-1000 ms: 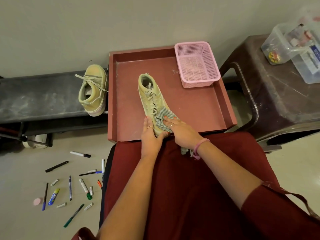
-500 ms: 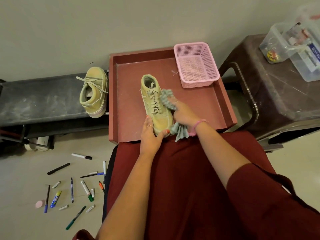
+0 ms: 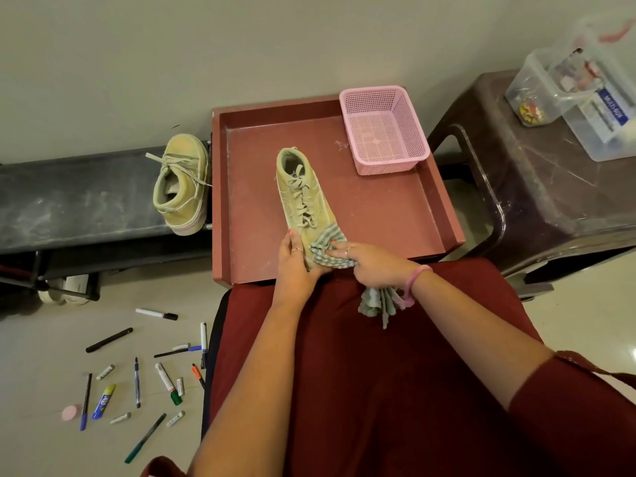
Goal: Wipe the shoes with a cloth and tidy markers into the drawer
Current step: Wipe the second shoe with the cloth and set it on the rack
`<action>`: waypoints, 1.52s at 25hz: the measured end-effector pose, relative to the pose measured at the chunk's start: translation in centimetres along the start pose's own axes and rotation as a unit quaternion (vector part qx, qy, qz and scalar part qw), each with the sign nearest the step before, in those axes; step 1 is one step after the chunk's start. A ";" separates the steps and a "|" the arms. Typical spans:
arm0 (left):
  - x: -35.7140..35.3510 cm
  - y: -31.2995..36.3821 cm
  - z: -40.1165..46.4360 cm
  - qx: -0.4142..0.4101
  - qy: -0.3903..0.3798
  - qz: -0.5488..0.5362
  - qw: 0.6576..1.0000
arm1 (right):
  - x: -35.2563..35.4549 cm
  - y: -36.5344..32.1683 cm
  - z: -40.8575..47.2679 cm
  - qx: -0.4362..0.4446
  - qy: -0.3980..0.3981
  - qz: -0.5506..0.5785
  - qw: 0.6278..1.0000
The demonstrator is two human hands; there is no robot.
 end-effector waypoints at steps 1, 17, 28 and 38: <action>-0.3 0.0 0.0 0.003 -0.003 0.003 1.000 | 0.6 0.6 -0.5 -0.011 -0.014 0.047 0.999; 2.6 -1.8 -1.1 0.057 0.051 -0.200 0.977 | 5.8 -0.3 -0.6 0.020 0.249 0.153 0.956; 1.5 0.2 -1.8 -0.025 0.051 -0.116 0.992 | -1.3 -3.1 -1.5 0.081 0.182 -0.109 0.974; 2.1 -1.5 -0.5 0.021 -0.019 -0.093 0.995 | 4.9 -2.3 2.3 0.111 0.190 -0.293 0.930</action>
Point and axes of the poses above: each hand's wrist, its own z-axis towards the middle knuckle, its own x-axis out of the back of the hand, y = z × x, the point moved 9 cm from there along z, towards the middle knuckle, and after that the axes turned 2 degrees about y, right-handed, at the moved point
